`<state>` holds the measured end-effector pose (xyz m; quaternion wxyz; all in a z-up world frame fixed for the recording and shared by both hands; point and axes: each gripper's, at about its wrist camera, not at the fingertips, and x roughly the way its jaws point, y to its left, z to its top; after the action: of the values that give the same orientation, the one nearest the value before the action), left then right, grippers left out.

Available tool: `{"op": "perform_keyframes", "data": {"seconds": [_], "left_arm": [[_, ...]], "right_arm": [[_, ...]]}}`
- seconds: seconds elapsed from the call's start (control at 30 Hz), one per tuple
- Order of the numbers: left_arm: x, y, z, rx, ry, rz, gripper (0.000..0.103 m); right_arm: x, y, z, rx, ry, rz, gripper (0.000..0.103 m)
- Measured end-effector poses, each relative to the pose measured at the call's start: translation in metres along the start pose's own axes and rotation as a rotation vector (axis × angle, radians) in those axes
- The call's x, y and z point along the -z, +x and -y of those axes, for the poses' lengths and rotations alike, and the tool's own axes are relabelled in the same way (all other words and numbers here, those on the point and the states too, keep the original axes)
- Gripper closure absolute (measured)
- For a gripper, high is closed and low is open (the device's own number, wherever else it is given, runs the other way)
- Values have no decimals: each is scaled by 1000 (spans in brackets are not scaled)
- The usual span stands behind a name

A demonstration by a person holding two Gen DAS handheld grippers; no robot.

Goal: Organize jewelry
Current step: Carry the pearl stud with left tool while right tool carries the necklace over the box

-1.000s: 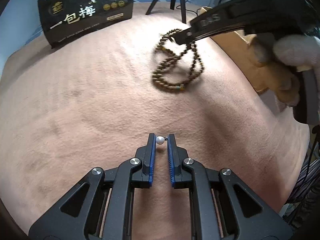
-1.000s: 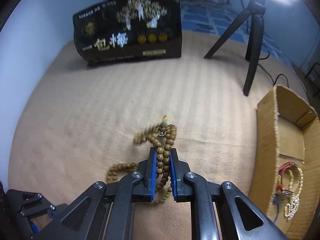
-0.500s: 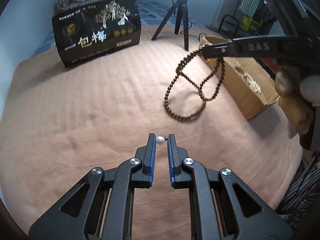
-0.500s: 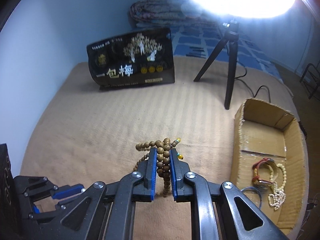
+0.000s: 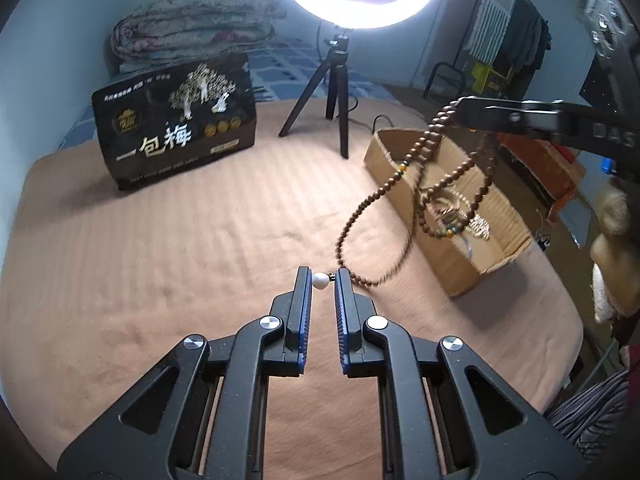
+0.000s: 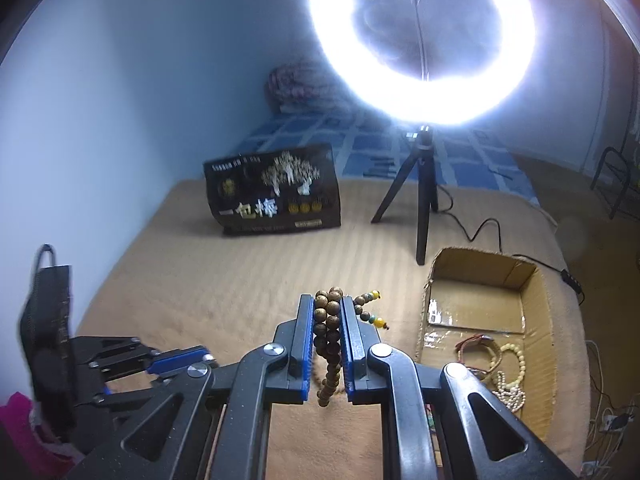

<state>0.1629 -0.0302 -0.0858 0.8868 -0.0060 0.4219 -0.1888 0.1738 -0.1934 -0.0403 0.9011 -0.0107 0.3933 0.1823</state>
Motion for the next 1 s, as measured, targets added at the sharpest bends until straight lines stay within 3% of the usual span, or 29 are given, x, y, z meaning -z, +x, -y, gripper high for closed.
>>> {"op": "perform_keyframes", "data": {"seconds": [0.53,1.0], "left_arm": [[-45,10,58,65,38,70,93],[-82,54,103,95,63,67,93]], "right_arm": [[-11,-80,61,34,85,152,93],[2,-84,113,93,123,121,93]]}}
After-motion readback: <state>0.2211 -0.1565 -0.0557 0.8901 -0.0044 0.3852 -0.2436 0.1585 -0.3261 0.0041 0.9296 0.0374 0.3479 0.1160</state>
